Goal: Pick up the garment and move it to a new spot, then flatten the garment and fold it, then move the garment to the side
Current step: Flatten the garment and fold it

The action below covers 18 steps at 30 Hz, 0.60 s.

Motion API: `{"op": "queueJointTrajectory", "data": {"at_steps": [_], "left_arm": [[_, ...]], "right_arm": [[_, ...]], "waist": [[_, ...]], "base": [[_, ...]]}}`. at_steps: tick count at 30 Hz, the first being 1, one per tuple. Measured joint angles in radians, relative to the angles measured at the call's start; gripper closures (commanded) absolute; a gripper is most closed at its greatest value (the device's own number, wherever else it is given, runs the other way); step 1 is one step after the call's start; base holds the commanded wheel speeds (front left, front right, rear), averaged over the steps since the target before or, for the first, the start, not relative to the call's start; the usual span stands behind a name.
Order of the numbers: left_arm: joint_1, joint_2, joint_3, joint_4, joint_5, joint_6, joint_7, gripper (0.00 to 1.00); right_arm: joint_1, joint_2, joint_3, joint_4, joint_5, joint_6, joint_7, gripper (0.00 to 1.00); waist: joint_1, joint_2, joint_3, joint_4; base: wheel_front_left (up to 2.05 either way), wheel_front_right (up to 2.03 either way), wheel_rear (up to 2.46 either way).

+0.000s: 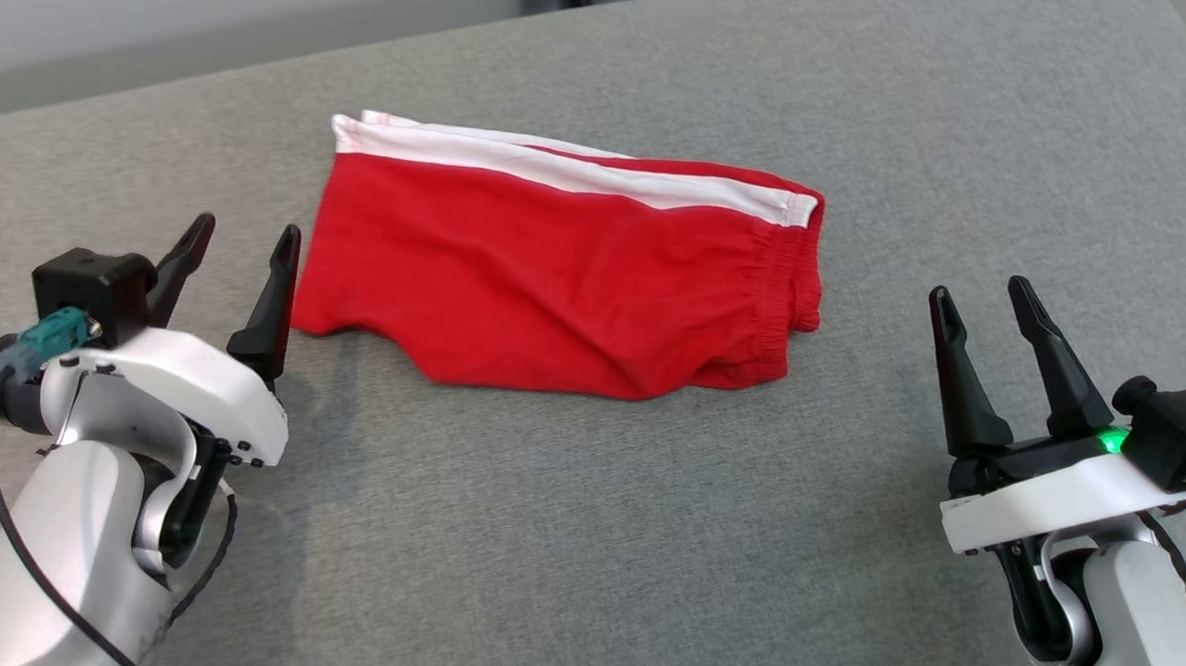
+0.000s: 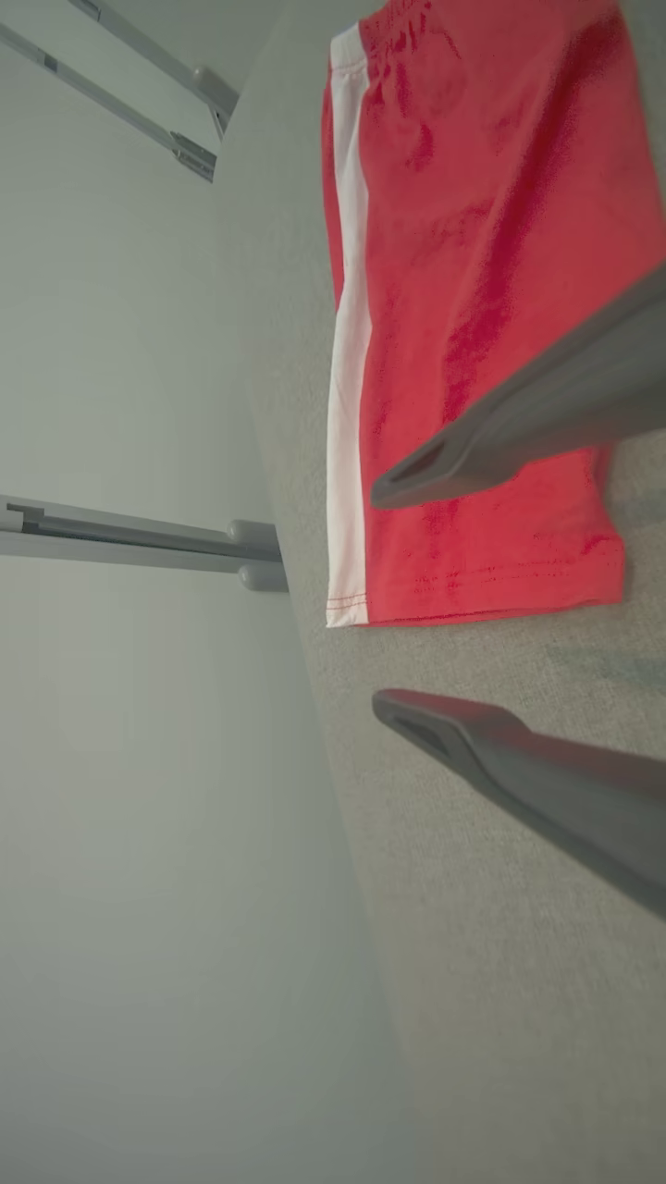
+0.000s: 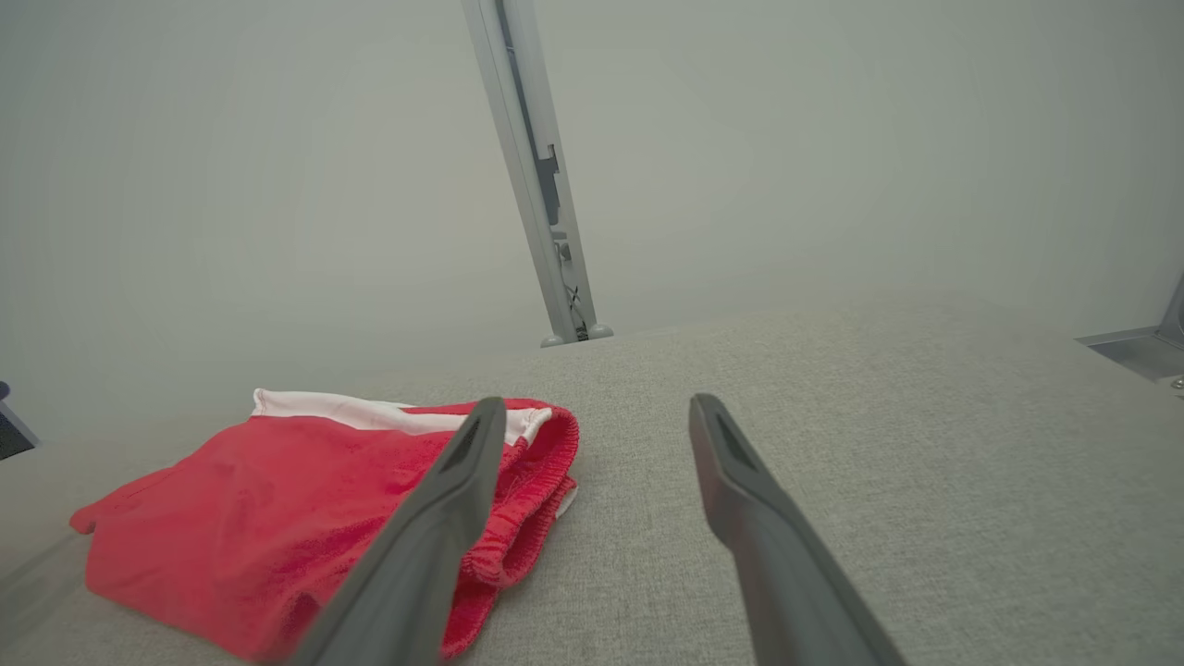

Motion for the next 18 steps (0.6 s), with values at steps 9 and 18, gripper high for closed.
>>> {"op": "queueJointTrajectory", "data": {"at_steps": [9,18], "left_arm": [[-0.060,0.004,-0.023,0.275,-0.070,-0.084,0.098,0.00],[-0.097,-0.002,-0.071,0.332,-0.143,-0.125,0.141,0.00]], "right_arm": [[-0.031,0.000,0.036,0.043,0.038,0.000,-0.027,0.00],[-0.040,0.000,0.041,0.074,0.051,0.000,-0.035,0.00]], "waist": [[0.0000,0.0000,0.058,-0.079],[0.0000,0.0000,0.070,-0.082]], "base": [[0.00,0.00,0.00],[0.00,0.00,0.00]]}}
